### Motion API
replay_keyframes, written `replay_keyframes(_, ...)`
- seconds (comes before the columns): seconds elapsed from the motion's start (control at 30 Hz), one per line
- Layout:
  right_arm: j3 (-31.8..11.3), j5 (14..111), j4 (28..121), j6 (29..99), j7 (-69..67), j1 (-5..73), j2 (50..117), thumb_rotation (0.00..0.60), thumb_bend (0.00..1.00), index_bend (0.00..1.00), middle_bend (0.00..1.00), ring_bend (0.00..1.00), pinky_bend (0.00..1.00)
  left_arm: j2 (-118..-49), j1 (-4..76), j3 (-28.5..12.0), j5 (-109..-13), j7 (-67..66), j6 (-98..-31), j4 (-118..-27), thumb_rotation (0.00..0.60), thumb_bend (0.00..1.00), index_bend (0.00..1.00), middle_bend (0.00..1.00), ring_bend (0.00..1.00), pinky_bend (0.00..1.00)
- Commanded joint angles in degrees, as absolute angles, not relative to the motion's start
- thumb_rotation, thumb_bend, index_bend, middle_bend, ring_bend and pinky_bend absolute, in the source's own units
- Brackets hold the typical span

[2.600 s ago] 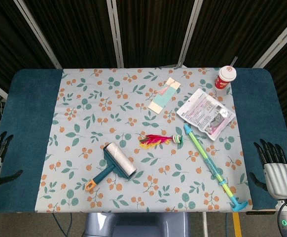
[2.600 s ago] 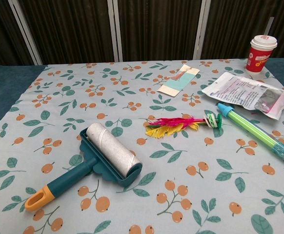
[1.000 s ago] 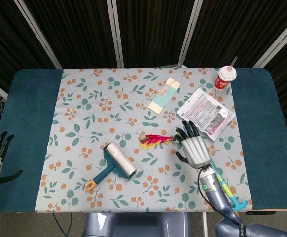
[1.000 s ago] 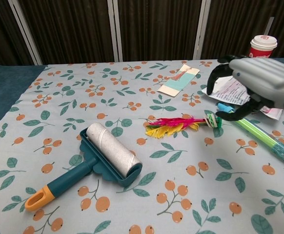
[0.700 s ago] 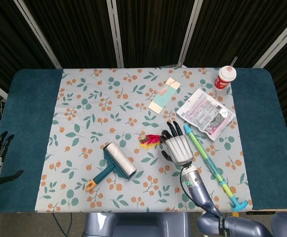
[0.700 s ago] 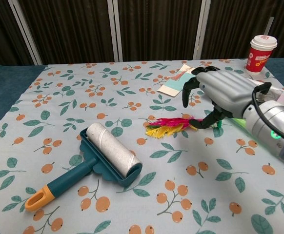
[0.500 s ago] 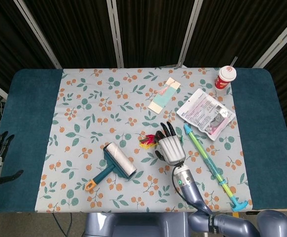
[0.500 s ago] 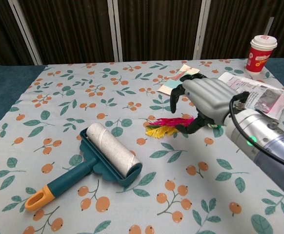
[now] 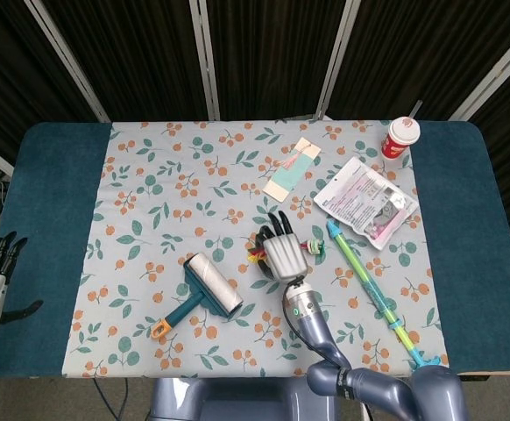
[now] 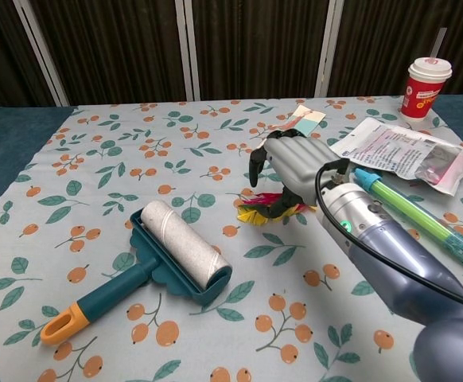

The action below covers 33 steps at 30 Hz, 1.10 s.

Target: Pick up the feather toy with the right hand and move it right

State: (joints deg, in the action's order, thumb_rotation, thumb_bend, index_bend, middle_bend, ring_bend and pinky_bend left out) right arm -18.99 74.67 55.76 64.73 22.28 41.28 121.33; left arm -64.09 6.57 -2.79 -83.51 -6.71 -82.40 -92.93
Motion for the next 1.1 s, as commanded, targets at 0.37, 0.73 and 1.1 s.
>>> replay_keyframes(0.37,-19.75,73.34,47.72,62.72,17.19,43.98,124.68,0.600,0.23,0.54,0.35,0.09,0.00,-63.97,6.91,-3.03,-82.58,-7.71,-81.87,-93.65,0.555,0.13,0.06,0.00,0.00,0.00)
replay_keyframes(0.73,-18.88,73.53,47.40,63.35,16.24,44.06,125.27,0.600,0.34,0.58,0.36,0.09,0.00,-63.92,6.95,-2.89,-82.72,-7.43,-81.88,-93.54,0.556,0.13,0.06,0.00,0.00,0.00)
replay_keyframes(1.1,-18.32,73.25,48.22,63.46,16.48,43.63,124.84,0.600,0.39,0.58,0.36,0.09,0.00,-63.95,6.96,-2.88,-82.62,-7.62,-81.95,-93.57,0.554,0.13,0.06,0.00,0.00,0.00)
